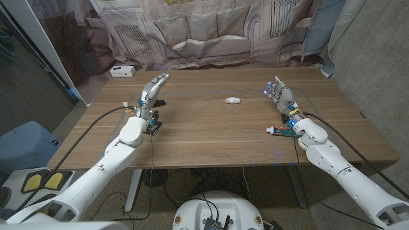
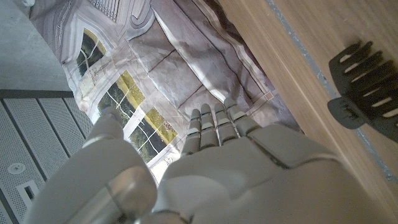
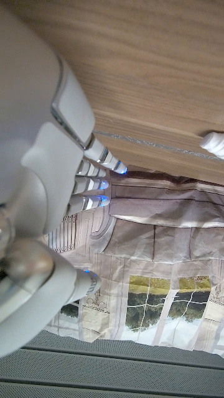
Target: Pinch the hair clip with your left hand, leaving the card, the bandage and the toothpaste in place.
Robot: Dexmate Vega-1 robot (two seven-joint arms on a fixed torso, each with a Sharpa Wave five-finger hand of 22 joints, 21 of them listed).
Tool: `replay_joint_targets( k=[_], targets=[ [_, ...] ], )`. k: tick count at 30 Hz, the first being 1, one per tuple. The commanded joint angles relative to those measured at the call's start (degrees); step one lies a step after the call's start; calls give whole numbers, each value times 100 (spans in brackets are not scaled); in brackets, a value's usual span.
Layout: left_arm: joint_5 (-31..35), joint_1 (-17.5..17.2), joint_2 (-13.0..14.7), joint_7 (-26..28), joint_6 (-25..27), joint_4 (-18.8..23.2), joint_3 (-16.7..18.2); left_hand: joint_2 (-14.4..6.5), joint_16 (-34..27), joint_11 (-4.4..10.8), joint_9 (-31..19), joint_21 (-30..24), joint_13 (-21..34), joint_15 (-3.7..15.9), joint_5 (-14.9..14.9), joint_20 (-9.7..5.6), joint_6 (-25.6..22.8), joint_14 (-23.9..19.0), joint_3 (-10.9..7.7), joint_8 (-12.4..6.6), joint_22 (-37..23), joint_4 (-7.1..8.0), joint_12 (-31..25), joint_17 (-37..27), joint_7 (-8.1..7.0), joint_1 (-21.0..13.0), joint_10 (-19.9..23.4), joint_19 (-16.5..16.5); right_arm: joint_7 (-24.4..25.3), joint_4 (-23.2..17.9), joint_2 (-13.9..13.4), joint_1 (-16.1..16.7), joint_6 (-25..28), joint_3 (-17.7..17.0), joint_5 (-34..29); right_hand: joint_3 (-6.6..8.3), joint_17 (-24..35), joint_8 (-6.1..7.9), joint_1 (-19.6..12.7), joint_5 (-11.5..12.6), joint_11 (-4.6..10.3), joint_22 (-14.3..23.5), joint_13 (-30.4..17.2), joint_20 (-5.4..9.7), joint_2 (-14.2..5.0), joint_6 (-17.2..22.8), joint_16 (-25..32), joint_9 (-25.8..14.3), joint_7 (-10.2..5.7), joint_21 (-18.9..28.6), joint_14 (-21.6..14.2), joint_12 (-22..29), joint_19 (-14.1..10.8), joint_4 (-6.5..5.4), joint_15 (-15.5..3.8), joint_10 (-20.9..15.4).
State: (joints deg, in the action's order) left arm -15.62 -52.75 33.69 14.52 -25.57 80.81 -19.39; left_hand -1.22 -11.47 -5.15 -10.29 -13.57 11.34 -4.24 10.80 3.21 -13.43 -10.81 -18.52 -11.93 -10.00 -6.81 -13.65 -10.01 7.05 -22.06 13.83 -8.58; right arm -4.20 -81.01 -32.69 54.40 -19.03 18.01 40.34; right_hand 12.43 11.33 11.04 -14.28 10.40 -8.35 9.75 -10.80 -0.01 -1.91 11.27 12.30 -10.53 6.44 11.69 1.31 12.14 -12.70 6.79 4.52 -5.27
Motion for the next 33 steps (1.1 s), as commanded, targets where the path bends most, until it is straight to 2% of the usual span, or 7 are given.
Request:
replay_joint_targets(
  k=[1,9,21,33],
  targets=[
    [562,-89,269,592,427,209,143,-44,-34,27,-9,-3,11,1,-20,11,-69,-57,-36,-21,-26,-67,-52,-14,-15,-124,64,-63,284,-217,80,154,-58,39,-125,27,30,23,-52,10,-4,7,-12,7,-20,48,21,-9,19,-11,-41,9,-67,23,20,-47],
    [972,-145,503,987,979,531,223,-84,-33,48,-9,11,12,39,-29,10,-144,-130,-91,-26,-27,-128,-62,-11,-44,-237,135,-94,337,-284,39,190,-34,60,-194,22,31,18,-51,7,-10,7,-13,-3,-20,47,15,-9,20,-18,-44,0,-65,27,37,-46],
    [1494,-80,638,1384,1257,662,194,-101,-23,65,-10,32,12,55,-38,-4,-183,-175,-127,-17,-27,-171,-63,-8,-72,-319,181,-98,417,-411,-40,259,85,36,-183,18,34,15,-51,5,-16,7,-14,-14,-22,47,8,-9,24,-27,-42,-6,-59,29,38,-52],
    [1927,-31,813,1613,1839,863,133,-100,-13,64,-11,42,12,71,-47,-20,-230,-216,-148,-10,-28,-198,-57,-7,-70,-377,210,-128,508,-502,-110,311,127,21,-253,15,35,9,-53,5,1,7,-14,-19,-27,42,0,-9,27,-33,-39,-18,-57,34,43,-43]
  ],
)
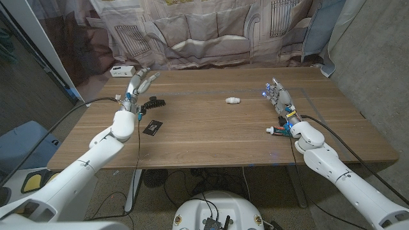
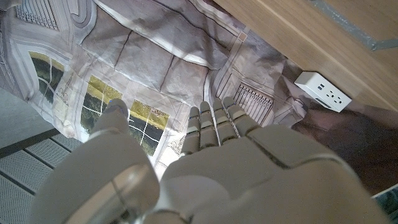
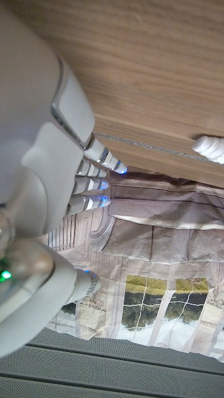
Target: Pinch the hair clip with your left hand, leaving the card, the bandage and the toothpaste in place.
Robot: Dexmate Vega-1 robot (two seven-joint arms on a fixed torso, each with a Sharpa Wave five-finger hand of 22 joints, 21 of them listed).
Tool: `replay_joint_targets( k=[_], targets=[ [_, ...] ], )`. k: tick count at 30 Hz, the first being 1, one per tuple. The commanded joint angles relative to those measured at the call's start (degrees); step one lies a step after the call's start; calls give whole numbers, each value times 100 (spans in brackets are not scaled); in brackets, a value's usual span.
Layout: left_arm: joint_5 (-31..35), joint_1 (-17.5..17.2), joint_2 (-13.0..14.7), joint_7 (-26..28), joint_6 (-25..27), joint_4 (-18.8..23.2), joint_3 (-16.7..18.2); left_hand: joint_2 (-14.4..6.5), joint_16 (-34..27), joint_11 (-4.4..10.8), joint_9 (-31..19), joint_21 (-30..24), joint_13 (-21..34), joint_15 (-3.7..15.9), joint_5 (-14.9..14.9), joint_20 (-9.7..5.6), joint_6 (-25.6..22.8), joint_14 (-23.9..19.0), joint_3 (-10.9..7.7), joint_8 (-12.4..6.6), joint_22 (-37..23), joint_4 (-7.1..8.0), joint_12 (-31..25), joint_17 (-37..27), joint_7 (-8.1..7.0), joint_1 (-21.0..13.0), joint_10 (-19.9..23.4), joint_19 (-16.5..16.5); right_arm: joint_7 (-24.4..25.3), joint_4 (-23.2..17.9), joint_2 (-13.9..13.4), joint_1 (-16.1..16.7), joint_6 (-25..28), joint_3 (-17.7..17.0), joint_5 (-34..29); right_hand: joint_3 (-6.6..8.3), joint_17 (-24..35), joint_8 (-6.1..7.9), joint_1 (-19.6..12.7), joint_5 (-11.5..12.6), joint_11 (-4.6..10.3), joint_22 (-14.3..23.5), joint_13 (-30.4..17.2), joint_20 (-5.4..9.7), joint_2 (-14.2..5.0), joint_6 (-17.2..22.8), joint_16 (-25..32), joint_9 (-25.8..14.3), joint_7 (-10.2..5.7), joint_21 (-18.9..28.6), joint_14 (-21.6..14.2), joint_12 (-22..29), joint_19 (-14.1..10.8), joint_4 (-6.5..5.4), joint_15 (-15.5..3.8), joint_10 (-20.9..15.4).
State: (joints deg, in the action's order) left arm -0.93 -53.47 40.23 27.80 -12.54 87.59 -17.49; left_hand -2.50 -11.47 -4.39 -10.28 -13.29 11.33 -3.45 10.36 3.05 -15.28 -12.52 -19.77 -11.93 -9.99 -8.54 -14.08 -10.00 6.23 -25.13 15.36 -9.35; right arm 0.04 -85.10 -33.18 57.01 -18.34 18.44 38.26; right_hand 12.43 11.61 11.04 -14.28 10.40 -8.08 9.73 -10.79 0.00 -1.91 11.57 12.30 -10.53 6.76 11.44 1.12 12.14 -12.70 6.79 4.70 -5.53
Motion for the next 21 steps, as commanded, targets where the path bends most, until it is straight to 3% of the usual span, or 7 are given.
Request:
replay_joint_targets(
  k=[1,7,11,21],
  targets=[
    [523,43,170,331,616,207,-69,29,-13,-7,-12,16,14,-1,-3,-7,-46,-50,-23,-9,-28,-27,-13,-7,8,-75,59,-54,88,-98,-61,51,66,-25,-40,15,8,10,-53,5,-24,8,-15,-16,-27,13,-1,-9,-6,-8,-20,-19,-59,34,23,-15],
    [764,85,281,396,983,308,-143,32,-8,-1,-13,17,14,2,-5,-7,-56,-64,-30,-3,-28,-36,-11,-6,2,-98,72,-73,116,-124,-57,53,102,-26,-28,13,9,7,-52,4,-34,8,-16,-18,-31,10,-3,-9,0,-11,-22,-23,-58,34,36,-14],
    [1191,118,413,526,1536,499,-261,36,-2,3,-13,20,15,9,-7,-10,-62,-67,-33,2,-28,-42,-8,-6,-7,-112,78,-82,107,-102,-47,23,104,-11,-43,9,14,7,-46,4,-26,9,-16,-29,-37,12,10,-9,-10,-12,-59,-27,-63,32,45,-16],
    [1599,154,526,596,2563,915,-388,111,43,179,-18,122,17,101,-8,32,-71,-48,-67,28,-21,-112,30,-4,-144,-282,67,62,88,-54,4,-49,101,36,-64,4,18,4,-42,3,-28,9,-17,-40,-39,8,17,-9,-8,-12,-87,-29,-73,32,45,-26]
  ],
)
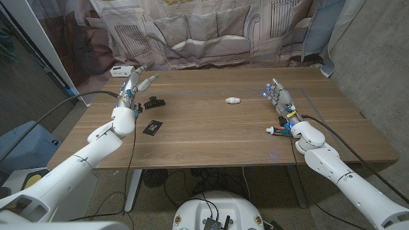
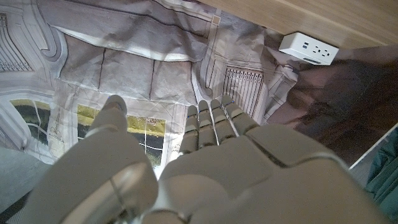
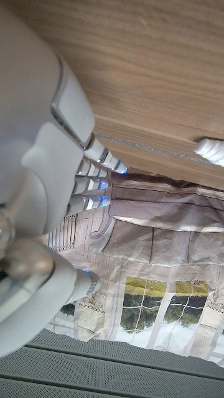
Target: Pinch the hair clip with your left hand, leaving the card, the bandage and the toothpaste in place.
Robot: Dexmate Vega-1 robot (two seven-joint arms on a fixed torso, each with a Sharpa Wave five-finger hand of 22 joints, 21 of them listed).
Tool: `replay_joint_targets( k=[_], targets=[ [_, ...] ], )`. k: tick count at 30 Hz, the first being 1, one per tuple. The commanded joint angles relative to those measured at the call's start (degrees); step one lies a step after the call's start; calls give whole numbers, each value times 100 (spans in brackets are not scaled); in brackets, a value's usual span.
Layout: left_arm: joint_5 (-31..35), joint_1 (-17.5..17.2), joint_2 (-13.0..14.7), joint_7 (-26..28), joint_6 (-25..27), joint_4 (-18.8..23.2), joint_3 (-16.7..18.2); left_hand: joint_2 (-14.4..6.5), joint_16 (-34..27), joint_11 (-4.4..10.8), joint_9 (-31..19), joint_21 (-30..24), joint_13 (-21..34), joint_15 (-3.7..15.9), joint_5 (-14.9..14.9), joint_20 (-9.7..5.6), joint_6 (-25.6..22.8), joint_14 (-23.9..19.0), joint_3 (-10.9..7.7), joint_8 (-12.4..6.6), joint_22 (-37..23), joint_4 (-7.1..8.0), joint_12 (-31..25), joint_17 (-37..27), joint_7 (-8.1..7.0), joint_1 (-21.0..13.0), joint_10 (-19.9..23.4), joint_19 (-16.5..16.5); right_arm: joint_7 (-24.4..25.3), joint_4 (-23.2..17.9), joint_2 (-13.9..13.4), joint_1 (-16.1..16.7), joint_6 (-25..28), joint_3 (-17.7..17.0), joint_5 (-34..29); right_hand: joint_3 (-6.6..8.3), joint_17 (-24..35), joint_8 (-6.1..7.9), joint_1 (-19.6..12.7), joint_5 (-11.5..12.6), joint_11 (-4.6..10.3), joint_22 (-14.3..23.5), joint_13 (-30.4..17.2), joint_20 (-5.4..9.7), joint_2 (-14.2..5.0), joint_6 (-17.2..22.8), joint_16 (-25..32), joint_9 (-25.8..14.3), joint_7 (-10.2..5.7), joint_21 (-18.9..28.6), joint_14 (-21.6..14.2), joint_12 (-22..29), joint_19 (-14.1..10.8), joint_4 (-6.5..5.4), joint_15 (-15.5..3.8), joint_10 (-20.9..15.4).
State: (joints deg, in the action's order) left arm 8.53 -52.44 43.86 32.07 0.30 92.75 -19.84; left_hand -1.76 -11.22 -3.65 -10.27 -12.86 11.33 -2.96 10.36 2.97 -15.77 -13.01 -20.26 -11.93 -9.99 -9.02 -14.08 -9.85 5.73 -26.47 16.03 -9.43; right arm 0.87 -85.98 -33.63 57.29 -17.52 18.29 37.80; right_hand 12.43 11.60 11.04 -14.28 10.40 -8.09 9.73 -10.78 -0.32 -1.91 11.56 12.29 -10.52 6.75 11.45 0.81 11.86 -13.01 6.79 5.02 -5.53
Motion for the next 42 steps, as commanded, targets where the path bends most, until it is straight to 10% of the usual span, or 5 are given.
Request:
replay_joint_targets(
  k=[1,17,42],
  targets=[
    [708,57,166,189,1396,440,-171,76,31,180,-19,113,19,118,-6,72,-23,20,-20,34,-20,-75,40,-18,-152,-190,-3,137,-5,44,45,-82,4,59,-38,4,19,4,-42,3,-28,9,-17,-7,-39,10,17,-9,-8,-13,-57,0,-42,32,16,-28],
    [430,513,810,-1526,2938,1166,-461,256,136,429,-29,276,32,220,5,626,-54,461,-48,78,-31,-40,110,-18,-399,-455,-13,789,108,-52,24,-35,79,50,-58,-5,25,5,-36,2,-31,10,-18,-28,-40,16,11,-9,-8,-26,-58,-6,-22,33,21,-35],
    [978,1452,1410,-2986,4233,1605,-1408,508,37,863,-34,140,41,476,99,666,-146,293,-184,23,-12,-165,65,-10,-719,-1166,211,580,198,-62,70,35,72,71,-78,-24,36,11,-14,-2,-29,12,-20,-39,-39,42,4,-9,-10,-41,-60,-10,16,29,40,-50]
  ],
)
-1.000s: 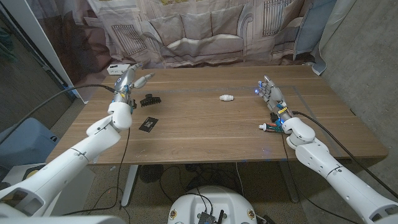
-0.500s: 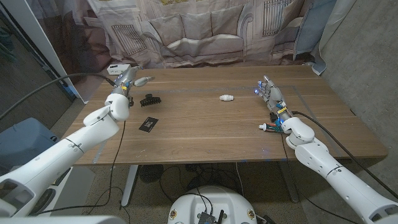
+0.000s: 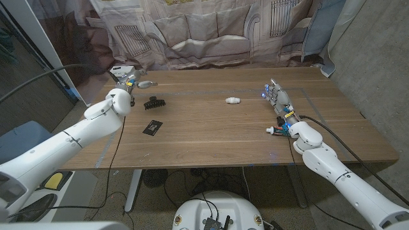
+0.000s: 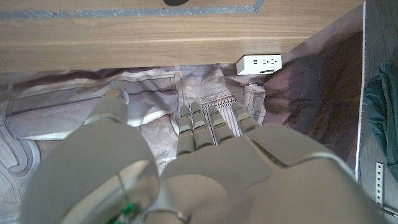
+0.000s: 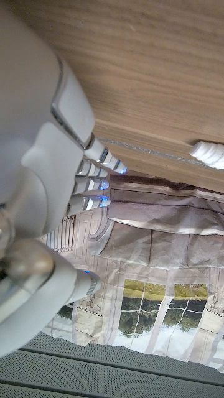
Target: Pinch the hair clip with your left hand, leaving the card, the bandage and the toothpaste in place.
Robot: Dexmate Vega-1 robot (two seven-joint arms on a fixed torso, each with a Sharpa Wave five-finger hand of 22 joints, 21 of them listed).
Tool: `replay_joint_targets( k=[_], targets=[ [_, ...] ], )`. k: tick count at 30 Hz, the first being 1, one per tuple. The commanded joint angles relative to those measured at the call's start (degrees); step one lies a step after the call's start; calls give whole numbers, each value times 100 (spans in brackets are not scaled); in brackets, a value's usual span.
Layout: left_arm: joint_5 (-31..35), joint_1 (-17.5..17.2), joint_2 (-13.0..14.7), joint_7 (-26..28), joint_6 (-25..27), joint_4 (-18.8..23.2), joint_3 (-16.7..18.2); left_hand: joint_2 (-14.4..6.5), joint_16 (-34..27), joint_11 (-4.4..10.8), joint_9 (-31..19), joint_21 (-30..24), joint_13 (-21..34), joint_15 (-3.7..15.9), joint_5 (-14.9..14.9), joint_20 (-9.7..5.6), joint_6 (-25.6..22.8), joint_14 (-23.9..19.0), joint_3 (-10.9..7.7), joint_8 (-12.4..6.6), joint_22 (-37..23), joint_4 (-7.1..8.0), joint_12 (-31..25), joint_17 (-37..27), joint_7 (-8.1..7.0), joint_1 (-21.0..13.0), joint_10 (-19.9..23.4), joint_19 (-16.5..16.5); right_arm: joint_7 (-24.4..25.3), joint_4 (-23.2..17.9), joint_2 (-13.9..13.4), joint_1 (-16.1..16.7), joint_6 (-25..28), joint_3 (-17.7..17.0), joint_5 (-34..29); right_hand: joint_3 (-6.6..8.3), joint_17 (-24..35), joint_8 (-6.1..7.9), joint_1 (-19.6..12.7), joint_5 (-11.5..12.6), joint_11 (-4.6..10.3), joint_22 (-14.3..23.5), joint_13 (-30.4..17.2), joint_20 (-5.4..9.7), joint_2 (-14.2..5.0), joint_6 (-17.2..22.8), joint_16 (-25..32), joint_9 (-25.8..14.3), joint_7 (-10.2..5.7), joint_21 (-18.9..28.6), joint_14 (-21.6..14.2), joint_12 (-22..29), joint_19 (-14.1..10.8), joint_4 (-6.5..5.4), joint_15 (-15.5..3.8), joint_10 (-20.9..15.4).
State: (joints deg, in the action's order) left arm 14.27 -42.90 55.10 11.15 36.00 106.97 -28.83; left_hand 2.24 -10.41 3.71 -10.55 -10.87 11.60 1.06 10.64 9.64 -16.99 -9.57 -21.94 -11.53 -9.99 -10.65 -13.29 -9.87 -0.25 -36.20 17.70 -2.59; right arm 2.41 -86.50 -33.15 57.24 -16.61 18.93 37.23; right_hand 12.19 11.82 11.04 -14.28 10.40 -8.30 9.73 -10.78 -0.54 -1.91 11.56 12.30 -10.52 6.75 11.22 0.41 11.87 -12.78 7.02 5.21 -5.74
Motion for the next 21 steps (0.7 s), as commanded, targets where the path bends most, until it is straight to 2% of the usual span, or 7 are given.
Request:
replay_joint_targets(
  k=[1,3,12,13,15,16,21],
  targets=[
    [440,540,304,-966,684,187,-552,148,-48,150,-7,-61,14,98,91,6,-34,-73,-14,-22,-11,-1,-18,-9,-142,-252,61,-122,45,-8,19,43,-32,9,-36,-2,14,11,-12,-2,-10,12,-21,-18,-38,44,5,-9,-11,-19,-23,-11,-6,5,22,-32],
    [534,638,326,-1123,769,194,-652,205,-54,235,-8,-69,15,126,141,10,-68,-117,-27,-35,-9,3,-23,-7,-216,-414,94,-171,56,-25,23,53,-20,5,-21,-4,14,12,-9,-2,-14,12,-21,-17,-36,46,5,-9,-10,-18,-25,-9,-6,5,24,-38],
    [994,1011,411,-1781,926,151,-1059,239,-22,349,-12,-80,17,164,238,-42,33,-93,-99,6,-12,17,49,-5,-338,-872,-52,-282,71,-43,70,63,-21,46,-28,-13,16,12,-3,-3,-18,13,-21,-29,-25,51,-2,-9,-1,-22,-15,-14,6,7,32,-34],
    [1049,1039,408,-1832,948,146,-1091,219,-56,392,-19,-68,20,252,258,-52,-67,-214,-154,-37,-15,24,-2,-4,-381,-1135,92,-289,83,-52,74,67,-15,47,-28,-13,16,11,-3,-3,-18,13,-21,-29,-24,50,-2,-9,-2,-22,-16,-14,7,8,33,-34],
    [1128,1102,397,-1954,987,128,-1141,215,-63,427,-25,-59,23,258,249,-52,-212,-276,-176,-84,-16,37,-53,-2,-405,-1293,240,-289,92,-65,73,75,-11,52,-37,-15,16,11,-4,-3,-21,13,-21,-30,-19,51,-4,-9,-1,-23,-14,-16,10,11,32,-30],
    [1164,1133,387,-2013,1010,116,-1164,206,-65,510,-29,-56,28,283,231,-67,-260,-299,-186,-95,-17,50,-82,-2,-414,-1364,335,-290,110,-81,75,85,-1,49,-32,-16,16,11,-5,-3,-22,13,-21,-28,-19,51,-4,-9,0,-23,-14,-17,10,11,32,-29],
    [1285,1235,383,-2227,905,26,-1229,211,-59,481,-34,-49,31,284,198,-87,-347,-322,-179,-109,-19,75,-97,-1,-444,-1441,411,-283,167,-148,65,138,16,40,-38,-16,14,9,-14,-1,-18,13,-21,-35,-12,49,-5,-9,-2,-24,-18,-20,15,20,48,-26]
  ],
)
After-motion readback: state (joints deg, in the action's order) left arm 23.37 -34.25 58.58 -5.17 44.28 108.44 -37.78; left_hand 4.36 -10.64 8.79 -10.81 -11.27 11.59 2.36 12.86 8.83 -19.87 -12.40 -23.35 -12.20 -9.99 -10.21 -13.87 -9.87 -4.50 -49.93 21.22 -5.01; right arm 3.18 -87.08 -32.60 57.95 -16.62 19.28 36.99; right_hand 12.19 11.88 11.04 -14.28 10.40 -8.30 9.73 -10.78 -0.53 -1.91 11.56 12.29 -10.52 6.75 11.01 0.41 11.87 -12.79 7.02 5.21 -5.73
